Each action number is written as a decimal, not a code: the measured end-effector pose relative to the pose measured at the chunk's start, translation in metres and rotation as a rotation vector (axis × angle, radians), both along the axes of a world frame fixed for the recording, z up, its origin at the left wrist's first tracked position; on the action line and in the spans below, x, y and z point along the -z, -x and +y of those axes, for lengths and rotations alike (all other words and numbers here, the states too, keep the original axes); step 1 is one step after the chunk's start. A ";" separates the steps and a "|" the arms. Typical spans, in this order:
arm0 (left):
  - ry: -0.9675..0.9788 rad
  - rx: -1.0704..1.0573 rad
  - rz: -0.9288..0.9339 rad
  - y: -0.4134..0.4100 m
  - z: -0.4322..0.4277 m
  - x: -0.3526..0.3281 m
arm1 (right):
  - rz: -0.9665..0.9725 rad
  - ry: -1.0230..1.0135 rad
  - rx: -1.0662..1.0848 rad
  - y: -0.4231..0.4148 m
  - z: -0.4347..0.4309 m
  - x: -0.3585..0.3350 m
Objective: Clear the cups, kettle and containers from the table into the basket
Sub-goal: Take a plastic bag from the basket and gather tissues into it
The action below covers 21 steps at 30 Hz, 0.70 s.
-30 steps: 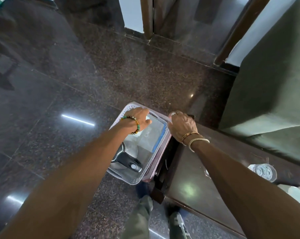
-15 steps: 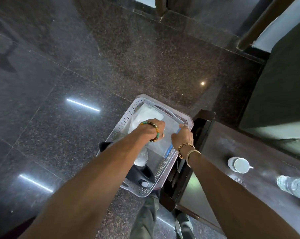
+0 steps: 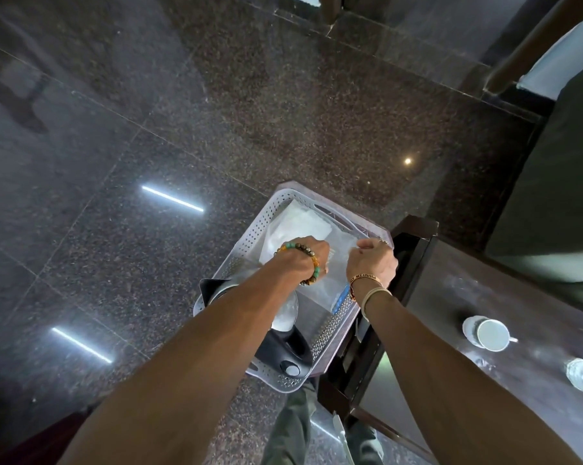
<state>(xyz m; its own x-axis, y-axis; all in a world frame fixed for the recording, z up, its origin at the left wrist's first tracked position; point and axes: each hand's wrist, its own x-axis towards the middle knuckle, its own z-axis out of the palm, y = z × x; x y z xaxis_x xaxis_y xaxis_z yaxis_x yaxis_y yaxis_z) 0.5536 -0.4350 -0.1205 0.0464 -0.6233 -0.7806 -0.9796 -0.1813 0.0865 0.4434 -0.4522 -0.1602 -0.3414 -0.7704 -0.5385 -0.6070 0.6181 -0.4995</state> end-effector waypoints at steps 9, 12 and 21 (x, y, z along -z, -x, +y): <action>0.229 -0.132 0.038 -0.001 0.004 -0.006 | -0.152 0.112 -0.106 0.006 0.003 -0.026; 0.335 -0.149 0.049 0.000 0.001 -0.016 | -0.173 0.133 -0.230 0.010 -0.001 -0.046; 0.321 -0.105 0.028 0.010 0.003 -0.039 | -0.169 0.130 -0.372 0.020 0.023 -0.070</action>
<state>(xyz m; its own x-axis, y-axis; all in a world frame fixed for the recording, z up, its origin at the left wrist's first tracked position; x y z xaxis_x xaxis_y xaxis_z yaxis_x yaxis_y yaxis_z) 0.5432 -0.4322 -0.0811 0.1047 -0.8302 -0.5476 -0.9535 -0.2402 0.1819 0.4237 -0.4293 -0.0905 0.0571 -0.8897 -0.4530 -0.6799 0.2977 -0.6702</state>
